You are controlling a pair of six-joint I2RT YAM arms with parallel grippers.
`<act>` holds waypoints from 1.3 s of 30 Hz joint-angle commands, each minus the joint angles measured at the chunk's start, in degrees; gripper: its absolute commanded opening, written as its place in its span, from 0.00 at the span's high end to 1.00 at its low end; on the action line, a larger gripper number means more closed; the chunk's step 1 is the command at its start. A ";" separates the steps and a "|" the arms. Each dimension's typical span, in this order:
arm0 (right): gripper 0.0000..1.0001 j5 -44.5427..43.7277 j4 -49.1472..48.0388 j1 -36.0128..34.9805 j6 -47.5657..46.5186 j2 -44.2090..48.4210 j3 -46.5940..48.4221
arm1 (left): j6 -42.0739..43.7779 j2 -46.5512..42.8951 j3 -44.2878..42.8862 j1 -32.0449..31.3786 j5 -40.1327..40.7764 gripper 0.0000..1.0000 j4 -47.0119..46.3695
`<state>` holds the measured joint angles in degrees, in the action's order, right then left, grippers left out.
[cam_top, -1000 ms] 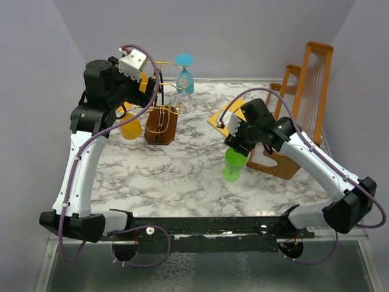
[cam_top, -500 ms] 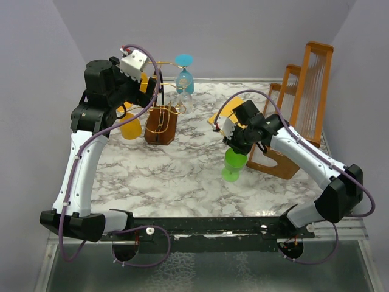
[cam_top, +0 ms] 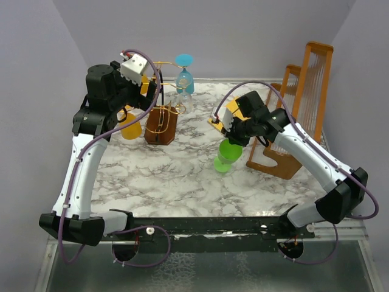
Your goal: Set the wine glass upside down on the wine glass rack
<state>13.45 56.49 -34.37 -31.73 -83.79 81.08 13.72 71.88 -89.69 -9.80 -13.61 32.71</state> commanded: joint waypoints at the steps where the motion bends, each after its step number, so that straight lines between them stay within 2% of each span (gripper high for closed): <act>1: 0.99 1.03 -3.54 0.93 -0.88 4.98 3.60 | -3.21 -3.02 1.53 0.30 -4.49 0.02 -2.86; 12: 0.99 -5.70 -17.37 2.89 4.47 8.90 14.14 | -15.78 1.61 -3.54 -0.70 -16.82 0.03 -6.60; 20: 0.99 -5.25 -30.15 2.90 11.46 10.00 16.55 | -24.38 7.41 -7.15 -5.16 -19.31 0.11 -13.20; 32: 0.99 2.22 -28.97 2.90 22.10 10.31 20.60 | -40.87 8.75 0.15 -6.28 -25.60 0.21 -25.72; 39: 0.99 3.55 -28.83 2.90 23.22 9.75 20.83 | -43.16 7.84 3.31 -6.28 -30.32 0.35 -28.29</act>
<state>14.68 29.56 -31.64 -10.72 -74.46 100.44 -26.39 81.25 -87.85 -15.88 -39.03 9.30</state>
